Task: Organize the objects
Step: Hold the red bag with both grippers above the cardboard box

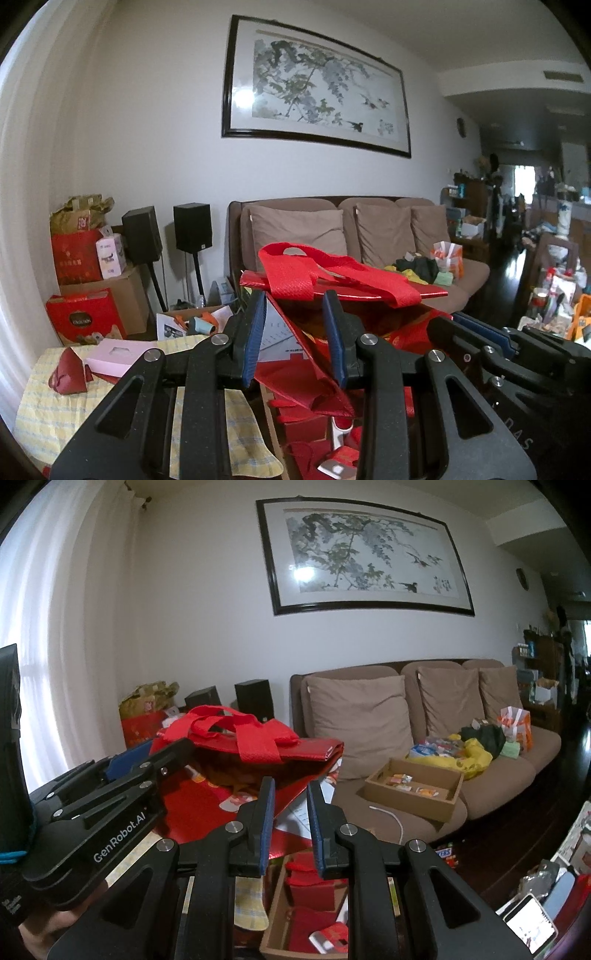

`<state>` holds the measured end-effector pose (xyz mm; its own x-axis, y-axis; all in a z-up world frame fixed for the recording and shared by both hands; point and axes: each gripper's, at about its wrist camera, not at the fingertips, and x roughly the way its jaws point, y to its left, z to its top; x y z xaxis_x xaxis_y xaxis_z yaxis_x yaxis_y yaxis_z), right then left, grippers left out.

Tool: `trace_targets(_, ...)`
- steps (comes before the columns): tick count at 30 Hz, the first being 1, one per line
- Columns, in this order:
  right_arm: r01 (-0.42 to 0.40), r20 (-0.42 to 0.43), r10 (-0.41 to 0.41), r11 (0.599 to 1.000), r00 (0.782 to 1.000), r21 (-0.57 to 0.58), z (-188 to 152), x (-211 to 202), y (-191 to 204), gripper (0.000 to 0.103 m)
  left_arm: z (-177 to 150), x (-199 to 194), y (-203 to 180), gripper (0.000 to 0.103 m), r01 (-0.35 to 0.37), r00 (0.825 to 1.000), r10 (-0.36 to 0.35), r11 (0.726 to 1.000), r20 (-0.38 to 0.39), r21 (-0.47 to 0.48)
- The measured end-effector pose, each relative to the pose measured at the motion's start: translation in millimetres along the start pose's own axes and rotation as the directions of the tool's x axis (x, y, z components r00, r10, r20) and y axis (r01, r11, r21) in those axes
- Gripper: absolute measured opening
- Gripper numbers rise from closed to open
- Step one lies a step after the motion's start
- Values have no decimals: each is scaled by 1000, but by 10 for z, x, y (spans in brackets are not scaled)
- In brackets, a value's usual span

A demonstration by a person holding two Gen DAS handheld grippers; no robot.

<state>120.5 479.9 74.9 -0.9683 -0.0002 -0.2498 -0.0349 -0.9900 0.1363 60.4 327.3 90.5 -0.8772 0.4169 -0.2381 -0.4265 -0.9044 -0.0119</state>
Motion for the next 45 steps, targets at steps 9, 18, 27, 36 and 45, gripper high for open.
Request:
trace_targets(9,-1,-31,1,1000,1000,-13,-55,134,-21,17,-81,114,64,29,-5,1000,5,1000,-21,-11)
trace_targets(18,0,-47,1,1000,999,6,-76,209,-111,17,-130,231,27,29,2,999,-2,1000,-39,-8)
trace_targets(27,16,-56,-15,1000,998,13,-78,275,-183,17,-177,366,-35,29,8,998,-8,1000,-64,-1)
trace_targets(36,13,-66,-11,1000,998,22,-95,305,-217,17,-227,454,-24,29,5,996,-7,1000,-85,-16)
trace_targets(45,5,-74,-4,1000,997,9,-104,350,-201,17,-266,545,52,29,0,994,-5,999,-113,-40)
